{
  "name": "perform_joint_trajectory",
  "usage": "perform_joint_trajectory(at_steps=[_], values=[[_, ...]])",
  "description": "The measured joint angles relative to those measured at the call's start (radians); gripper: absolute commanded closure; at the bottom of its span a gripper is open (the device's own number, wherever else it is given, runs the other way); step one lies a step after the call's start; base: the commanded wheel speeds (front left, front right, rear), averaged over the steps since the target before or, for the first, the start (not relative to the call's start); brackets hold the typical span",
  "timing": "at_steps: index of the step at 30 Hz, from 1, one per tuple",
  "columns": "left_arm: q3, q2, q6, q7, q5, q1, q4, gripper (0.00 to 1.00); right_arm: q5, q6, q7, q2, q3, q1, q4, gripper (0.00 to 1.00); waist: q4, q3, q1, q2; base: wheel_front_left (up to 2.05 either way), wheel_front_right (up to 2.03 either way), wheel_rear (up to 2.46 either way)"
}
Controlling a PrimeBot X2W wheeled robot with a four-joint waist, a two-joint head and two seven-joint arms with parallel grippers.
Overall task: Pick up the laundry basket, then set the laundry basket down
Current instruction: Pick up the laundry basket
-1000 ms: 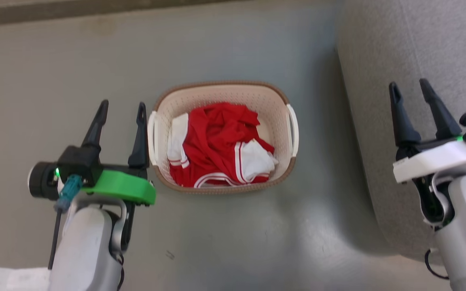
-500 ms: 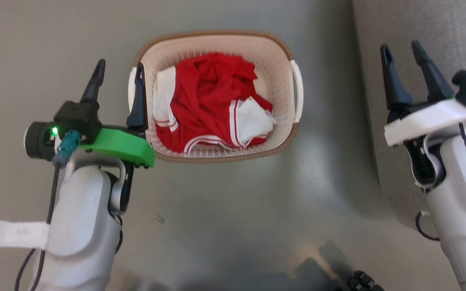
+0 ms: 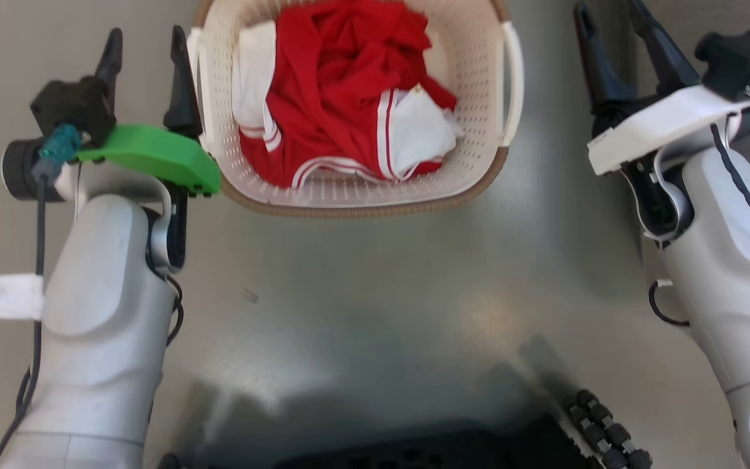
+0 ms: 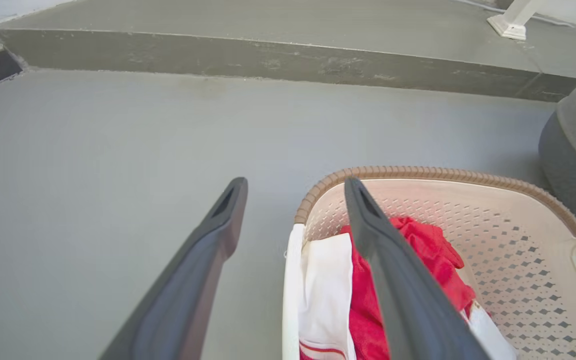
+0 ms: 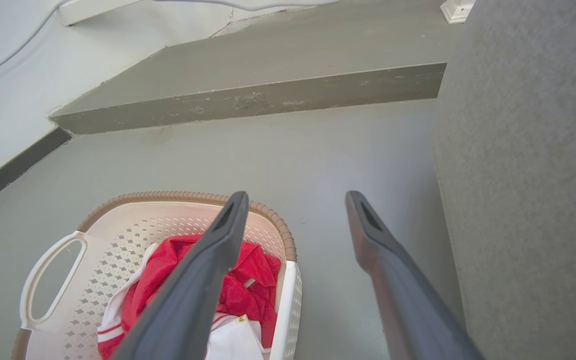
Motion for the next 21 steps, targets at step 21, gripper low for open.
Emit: perform_joint_trajectory(at_steps=[21], values=[[-0.092,-0.004,-0.046,-0.001,-0.100,-0.181,0.221,0.00,0.116,0.000,0.039,0.036,0.142,-0.175,0.235,0.00,0.041,0.204,0.0000,0.0000,0.00,0.00,0.00]])
